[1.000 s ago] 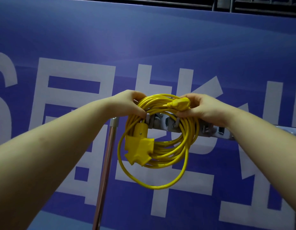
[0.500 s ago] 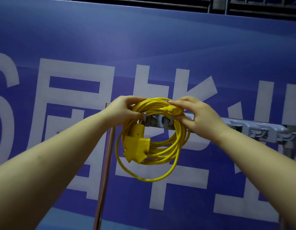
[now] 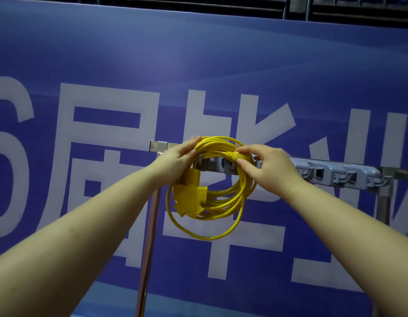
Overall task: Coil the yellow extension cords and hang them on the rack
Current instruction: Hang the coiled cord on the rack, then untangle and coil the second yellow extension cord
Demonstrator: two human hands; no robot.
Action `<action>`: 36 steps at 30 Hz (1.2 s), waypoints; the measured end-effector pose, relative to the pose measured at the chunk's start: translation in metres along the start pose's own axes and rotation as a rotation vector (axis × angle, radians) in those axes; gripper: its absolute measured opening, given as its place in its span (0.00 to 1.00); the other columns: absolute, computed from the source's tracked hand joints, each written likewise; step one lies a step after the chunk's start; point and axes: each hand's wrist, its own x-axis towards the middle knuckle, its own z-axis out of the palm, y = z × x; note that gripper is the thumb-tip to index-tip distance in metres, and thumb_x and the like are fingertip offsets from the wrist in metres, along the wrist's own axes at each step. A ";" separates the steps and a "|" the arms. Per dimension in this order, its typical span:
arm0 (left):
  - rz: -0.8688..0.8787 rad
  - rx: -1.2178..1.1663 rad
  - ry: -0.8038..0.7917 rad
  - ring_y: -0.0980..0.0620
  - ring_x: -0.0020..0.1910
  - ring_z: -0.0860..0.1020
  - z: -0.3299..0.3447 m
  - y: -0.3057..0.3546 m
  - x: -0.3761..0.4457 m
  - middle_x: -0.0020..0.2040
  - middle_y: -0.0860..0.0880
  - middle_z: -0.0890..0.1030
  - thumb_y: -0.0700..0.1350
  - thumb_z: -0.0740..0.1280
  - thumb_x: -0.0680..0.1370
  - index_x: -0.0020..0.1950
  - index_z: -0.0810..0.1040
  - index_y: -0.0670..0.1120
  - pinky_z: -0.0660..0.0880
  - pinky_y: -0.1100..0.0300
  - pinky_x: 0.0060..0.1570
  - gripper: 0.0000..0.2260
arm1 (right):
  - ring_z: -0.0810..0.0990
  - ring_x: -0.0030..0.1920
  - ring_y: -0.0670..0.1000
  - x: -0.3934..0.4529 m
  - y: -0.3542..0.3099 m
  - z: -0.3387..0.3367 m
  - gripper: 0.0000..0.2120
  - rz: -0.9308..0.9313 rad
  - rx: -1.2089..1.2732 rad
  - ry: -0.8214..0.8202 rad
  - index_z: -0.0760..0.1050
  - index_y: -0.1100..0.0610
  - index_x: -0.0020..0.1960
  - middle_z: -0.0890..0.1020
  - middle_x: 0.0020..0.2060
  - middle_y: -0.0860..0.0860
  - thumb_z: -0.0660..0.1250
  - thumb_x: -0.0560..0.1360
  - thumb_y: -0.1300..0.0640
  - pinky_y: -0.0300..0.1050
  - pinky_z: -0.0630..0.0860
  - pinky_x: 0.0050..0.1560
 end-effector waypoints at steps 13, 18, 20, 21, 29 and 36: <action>0.110 0.781 0.025 0.45 0.76 0.56 -0.002 0.035 -0.007 0.79 0.48 0.53 0.54 0.54 0.82 0.78 0.51 0.50 0.58 0.52 0.72 0.27 | 0.58 0.74 0.52 -0.002 -0.028 -0.014 0.29 0.022 -0.334 -0.187 0.55 0.47 0.76 0.59 0.75 0.48 0.59 0.78 0.44 0.52 0.61 0.71; 0.340 0.977 0.071 0.46 0.71 0.65 0.007 0.057 -0.031 0.73 0.47 0.66 0.52 0.56 0.81 0.74 0.62 0.49 0.63 0.53 0.68 0.22 | 0.63 0.71 0.52 -0.019 -0.045 -0.022 0.27 -0.063 -0.360 -0.142 0.61 0.50 0.73 0.65 0.72 0.50 0.62 0.76 0.47 0.51 0.62 0.69; 0.368 0.997 0.055 0.47 0.70 0.65 0.016 0.066 -0.046 0.73 0.49 0.68 0.54 0.56 0.81 0.75 0.62 0.49 0.62 0.54 0.68 0.23 | 0.65 0.69 0.51 -0.035 -0.050 -0.021 0.27 -0.075 -0.351 -0.142 0.63 0.50 0.72 0.68 0.69 0.49 0.63 0.75 0.47 0.50 0.63 0.68; 0.369 1.003 0.034 0.48 0.71 0.65 0.021 0.069 -0.053 0.73 0.49 0.68 0.55 0.56 0.81 0.75 0.61 0.48 0.61 0.55 0.69 0.24 | 0.66 0.69 0.51 -0.044 -0.051 -0.020 0.27 -0.070 -0.347 -0.146 0.64 0.50 0.72 0.69 0.69 0.49 0.63 0.75 0.47 0.50 0.63 0.68; 0.247 1.068 -0.202 0.46 0.71 0.64 0.076 0.061 -0.123 0.73 0.47 0.66 0.58 0.54 0.81 0.77 0.57 0.48 0.60 0.53 0.69 0.27 | 0.65 0.69 0.53 -0.125 -0.049 -0.006 0.30 0.068 -0.357 -0.342 0.61 0.51 0.73 0.67 0.69 0.51 0.64 0.74 0.45 0.50 0.63 0.67; 0.133 0.998 -0.428 0.44 0.66 0.70 0.136 0.037 -0.189 0.69 0.46 0.72 0.58 0.56 0.80 0.73 0.65 0.46 0.66 0.51 0.64 0.25 | 0.68 0.67 0.55 -0.208 -0.034 0.013 0.29 0.244 -0.350 -0.555 0.63 0.51 0.72 0.70 0.67 0.52 0.64 0.73 0.46 0.52 0.68 0.62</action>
